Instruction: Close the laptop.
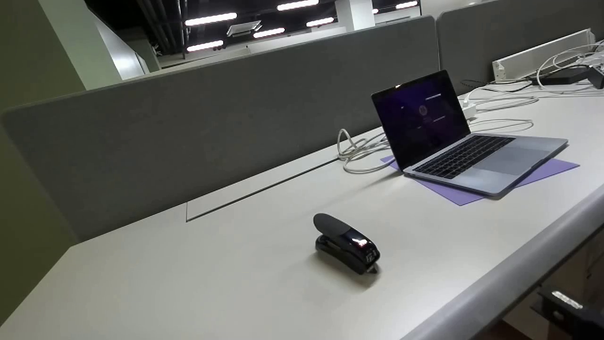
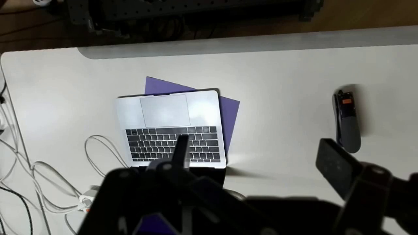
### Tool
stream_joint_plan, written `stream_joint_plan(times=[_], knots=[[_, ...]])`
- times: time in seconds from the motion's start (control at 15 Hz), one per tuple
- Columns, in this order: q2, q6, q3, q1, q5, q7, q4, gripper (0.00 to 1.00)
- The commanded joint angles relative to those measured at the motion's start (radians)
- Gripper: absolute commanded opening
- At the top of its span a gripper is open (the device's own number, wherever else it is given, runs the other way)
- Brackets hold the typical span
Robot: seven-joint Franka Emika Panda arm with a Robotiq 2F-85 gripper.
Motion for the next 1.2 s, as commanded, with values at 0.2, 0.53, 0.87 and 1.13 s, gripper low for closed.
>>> stream_joint_plan(times=[0.2,0.53,0.87,1.13], knots=[[0.008,0.022,-0.03,0.028,-0.018,0.03,-0.003,1.0],[0.017,0.184,-0.092,-0.005,-0.083,0.005,-0.044,1.0],[0.087,0.389,-0.246,0.032,-0.044,-0.272,-0.067,1.0],[0.158,0.401,-0.325,0.054,-0.063,-0.552,-0.05,1.0]])
